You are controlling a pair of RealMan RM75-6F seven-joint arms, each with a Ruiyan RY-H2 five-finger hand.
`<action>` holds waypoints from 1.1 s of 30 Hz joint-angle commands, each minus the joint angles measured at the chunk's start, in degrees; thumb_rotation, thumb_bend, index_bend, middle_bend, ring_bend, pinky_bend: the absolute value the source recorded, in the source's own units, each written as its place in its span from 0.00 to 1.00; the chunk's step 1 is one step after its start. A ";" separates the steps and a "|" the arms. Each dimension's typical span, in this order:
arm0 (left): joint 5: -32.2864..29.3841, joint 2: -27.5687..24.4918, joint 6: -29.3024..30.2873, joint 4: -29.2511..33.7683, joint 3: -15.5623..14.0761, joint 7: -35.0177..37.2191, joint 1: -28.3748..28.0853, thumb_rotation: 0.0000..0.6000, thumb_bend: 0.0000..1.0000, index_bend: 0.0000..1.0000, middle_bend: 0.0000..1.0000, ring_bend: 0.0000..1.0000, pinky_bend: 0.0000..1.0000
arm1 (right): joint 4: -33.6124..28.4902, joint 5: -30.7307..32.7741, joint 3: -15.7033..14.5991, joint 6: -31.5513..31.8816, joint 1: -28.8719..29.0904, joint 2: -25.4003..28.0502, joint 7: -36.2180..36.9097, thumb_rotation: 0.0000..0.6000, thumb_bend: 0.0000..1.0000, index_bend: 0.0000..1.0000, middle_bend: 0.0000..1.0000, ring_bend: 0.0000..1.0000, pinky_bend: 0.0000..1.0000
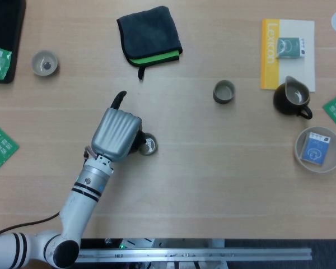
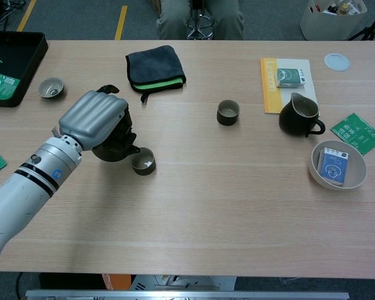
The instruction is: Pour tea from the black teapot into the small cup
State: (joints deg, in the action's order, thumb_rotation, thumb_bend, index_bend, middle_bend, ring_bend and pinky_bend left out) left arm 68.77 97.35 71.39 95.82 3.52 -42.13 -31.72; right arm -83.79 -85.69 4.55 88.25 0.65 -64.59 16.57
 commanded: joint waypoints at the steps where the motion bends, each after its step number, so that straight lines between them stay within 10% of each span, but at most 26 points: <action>1: 0.62 0.02 0.27 -0.21 -0.11 -0.29 0.04 1.00 0.42 1.00 1.00 0.95 0.14 | 0.03 -0.05 0.04 0.02 0.04 -0.01 0.07 1.00 0.05 0.24 0.19 0.00 0.00; 33: 8.89 2.64 3.44 -5.16 -1.52 -2.09 1.89 1.00 0.42 1.00 1.00 0.95 0.14 | 0.23 0.03 0.12 0.37 -0.32 0.04 0.39 1.00 0.05 0.24 0.19 0.00 0.00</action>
State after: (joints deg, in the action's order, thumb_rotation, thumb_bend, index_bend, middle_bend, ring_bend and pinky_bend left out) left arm 77.62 99.95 74.79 90.69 2.02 -44.20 -29.87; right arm -83.57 -85.66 4.67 88.62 0.33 -64.55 16.96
